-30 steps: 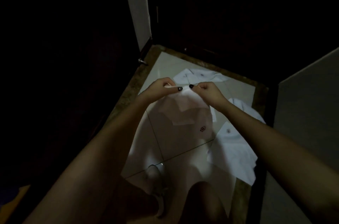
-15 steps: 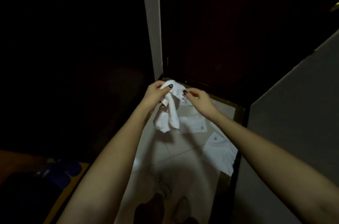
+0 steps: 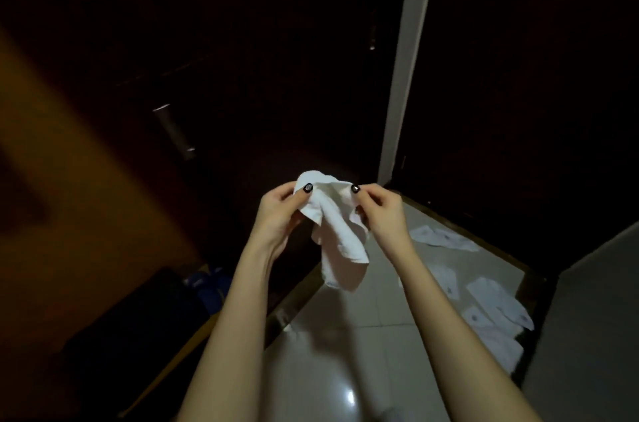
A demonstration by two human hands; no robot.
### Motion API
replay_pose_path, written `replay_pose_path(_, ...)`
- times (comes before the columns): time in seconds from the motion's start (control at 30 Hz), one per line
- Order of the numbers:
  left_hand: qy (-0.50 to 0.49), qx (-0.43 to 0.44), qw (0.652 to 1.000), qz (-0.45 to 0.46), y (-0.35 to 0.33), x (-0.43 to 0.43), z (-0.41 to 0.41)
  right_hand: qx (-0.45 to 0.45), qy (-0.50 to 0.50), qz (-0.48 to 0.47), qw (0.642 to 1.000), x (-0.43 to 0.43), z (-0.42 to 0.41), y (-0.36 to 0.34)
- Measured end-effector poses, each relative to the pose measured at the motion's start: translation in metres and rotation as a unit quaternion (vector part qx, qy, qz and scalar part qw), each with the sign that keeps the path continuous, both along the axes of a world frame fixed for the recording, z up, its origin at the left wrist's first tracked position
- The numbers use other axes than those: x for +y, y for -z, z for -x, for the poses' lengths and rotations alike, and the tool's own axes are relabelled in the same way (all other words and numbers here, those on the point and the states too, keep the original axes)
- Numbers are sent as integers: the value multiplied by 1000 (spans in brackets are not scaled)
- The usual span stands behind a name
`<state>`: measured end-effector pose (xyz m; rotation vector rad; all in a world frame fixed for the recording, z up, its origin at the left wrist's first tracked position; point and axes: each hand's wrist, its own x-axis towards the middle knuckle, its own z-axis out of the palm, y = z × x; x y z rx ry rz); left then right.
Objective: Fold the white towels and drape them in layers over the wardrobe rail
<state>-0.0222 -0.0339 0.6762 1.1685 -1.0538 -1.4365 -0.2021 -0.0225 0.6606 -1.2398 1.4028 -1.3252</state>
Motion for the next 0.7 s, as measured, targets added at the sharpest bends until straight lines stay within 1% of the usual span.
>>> replay_pose_path(0.1,-33,-87,996,4,-16,49,-54,27,-2,34,999,34,-47,-14)
replay_pose_path(0.2,-43,-184,982,29,-28,94,-102,52,-1,52,997,64,-86,-21)
replay_pose_path(0.23,-36,-208,977,32,-29,108,-117,60,-8,52,997,73,-98,-22)
replay_pose_path(0.33,-13,-242,970,21,-25,152,-158,73,-42,33,996,102,-126,-16)
replay_pose_path(0.37,-19,-267,963,20,-21,165,-169,82,-60,23,995,111,-133,-13)
replay_pose_path(0.4,-30,-310,950,23,-16,176,-180,90,-82,11,993,119,-140,-9)
replay_pose_path(0.47,-59,-409,910,21,-7,198,-200,95,-130,-16,987,132,-150,-4)
replay_pose_path(0.5,-70,-427,902,17,-3,208,-209,96,-154,-22,983,138,-155,-5)
replay_pose_path(0.57,-80,-407,910,11,1,226,-221,81,-209,-21,974,147,-162,-14)
replay_pose_path(0.63,-100,-361,927,24,-1,241,-226,27,-261,-23,965,156,-167,-28)
replay_pose_path(0.7,-128,-327,935,52,-6,252,-226,-24,-302,-46,952,164,-169,-41)
